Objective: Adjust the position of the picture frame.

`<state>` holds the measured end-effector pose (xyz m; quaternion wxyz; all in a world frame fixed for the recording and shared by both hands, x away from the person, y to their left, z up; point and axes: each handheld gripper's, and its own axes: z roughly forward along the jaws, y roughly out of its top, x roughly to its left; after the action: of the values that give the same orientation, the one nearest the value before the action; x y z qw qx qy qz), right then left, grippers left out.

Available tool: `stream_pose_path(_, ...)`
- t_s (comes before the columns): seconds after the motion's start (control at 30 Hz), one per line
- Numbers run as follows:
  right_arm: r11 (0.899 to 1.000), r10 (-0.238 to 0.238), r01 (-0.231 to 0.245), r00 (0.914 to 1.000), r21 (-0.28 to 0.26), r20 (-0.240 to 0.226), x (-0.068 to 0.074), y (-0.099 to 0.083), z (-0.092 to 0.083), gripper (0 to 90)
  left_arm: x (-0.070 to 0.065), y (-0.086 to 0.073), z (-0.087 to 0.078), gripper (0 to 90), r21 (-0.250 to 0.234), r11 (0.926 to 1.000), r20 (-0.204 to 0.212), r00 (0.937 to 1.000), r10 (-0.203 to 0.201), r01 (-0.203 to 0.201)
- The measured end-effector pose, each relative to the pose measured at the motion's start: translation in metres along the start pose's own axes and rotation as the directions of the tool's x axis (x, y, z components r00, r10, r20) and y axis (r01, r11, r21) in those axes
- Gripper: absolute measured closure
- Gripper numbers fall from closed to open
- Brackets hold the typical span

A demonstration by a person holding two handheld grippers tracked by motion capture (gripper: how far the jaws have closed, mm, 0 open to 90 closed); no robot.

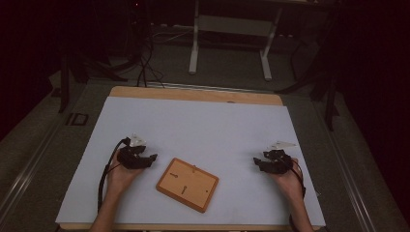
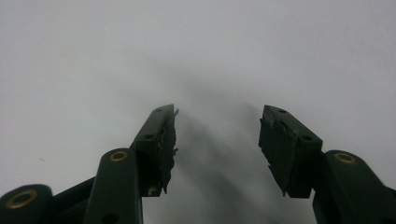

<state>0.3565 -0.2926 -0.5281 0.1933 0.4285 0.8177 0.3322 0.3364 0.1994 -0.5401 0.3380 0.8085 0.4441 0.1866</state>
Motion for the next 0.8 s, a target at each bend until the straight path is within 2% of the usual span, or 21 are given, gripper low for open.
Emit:
stream_pose_path(0.03, 1.000, 0.000, 0.000, 1.0000, 0.000, 0.000, 0.000, 0.000, 0.000, 45.3, 0.000, 0.000, 0.000, 41.6, 0.000, 1.0000, 0.000, 1.0000, 0.000, 0.000)
stream_pose_path(0.07, 1.000, -0.010, 0.010, 0.9997, -0.010, -0.024, 0.005, 0.003, -0.002, 48.8, -0.003, -0.002, -0.003, 42.4, 0.005, 0.9998, 0.005, 0.9998, 0.019, -0.019)
stream_pose_path(0.1, 1.000, -0.010, 0.010, 0.9997, -0.010, -0.024, 0.005, 0.003, -0.002, 48.8, -0.003, -0.002, -0.003, 44.4, 0.005, 0.9998, 0.005, 0.9998, 0.019, -0.019)
stream_pose_path(0.13, 1.000, -0.026, 0.025, 0.9985, -0.016, -0.048, 0.012, 0.005, -0.004, 52.7, -0.004, -0.003, -0.004, 44.8, 0.005, 0.9998, 0.012, 0.9997, 0.020, -0.020)
stream_pose_path(0.23, 0.999, -0.039, 0.038, 0.9969, -0.021, -0.068, 0.017, 0.007, -0.005, 53.3, -0.008, -0.005, -0.007, 47.1, 0.004, 0.9998, 0.020, 0.9996, 0.021, -0.021)
stream_pose_path(0.27, 0.998, -0.057, 0.055, 0.9949, -0.023, -0.083, 0.024, 0.009, -0.006, 53.5, -0.010, -0.006, -0.009, 47.4, 0.000, 0.9996, 0.023, 0.9993, 0.029, -0.029)
stream_pose_path(0.3, 0.998, -0.057, 0.055, 0.9949, -0.023, -0.083, 0.024, 0.009, -0.006, 53.5, -0.010, -0.006, -0.009, 48.7, 0.000, 0.9996, 0.023, 0.9993, 0.029, -0.029)
stream_pose_path(0.33, 0.998, -0.062, 0.059, 0.9929, -0.032, -0.102, 0.029, 0.011, -0.006, 54.0, -0.010, -0.007, -0.011, 49.6, -0.009, 0.9997, 0.037, 0.9991, 0.021, -0.021)
stream_pose_path(0.5, 0.996, -0.085, 0.081, 0.9893, -0.039, -0.119, 0.037, 0.014, -0.006, 57.8, -0.012, -0.007, -0.019, 50.1, -0.042, 0.9990, 0.037, 0.9991, 0.019, -0.018)
stream_pose_path(0.53, 0.994, -0.103, 0.098, 0.9849, -0.044, -0.139, 0.041, 0.016, -0.007, 61.4, -0.014, -0.008, -0.023, 50.0, -0.057, 0.9982, 0.036, 0.9991, 0.020, -0.018)
stream_pose_path(0.63, 0.994, -0.107, 0.099, 0.9827, -0.054, -0.152, 0.045, 0.017, -0.007, 62.7, -0.015, -0.008, -0.024, 50.0, -0.070, 0.9973, 0.036, 0.9991, 0.024, -0.021)
stream_pose_path(0.67, 0.992, -0.111, 0.101, 0.9799, -0.069, -0.165, 0.051, 0.018, -0.008, 63.6, -0.015, -0.008, -0.025, 51.5, -0.071, 0.9972, 0.035, 0.9991, 0.023, -0.021)
stream_pose_path(0.8, 0.991, -0.121, 0.108, 0.9775, -0.084, -0.173, 0.057, 0.020, -0.006, 63.4, -0.016, -0.009, -0.025, 52.5, -0.063, 0.9978, 0.027, 0.9994, 0.022, -0.021)
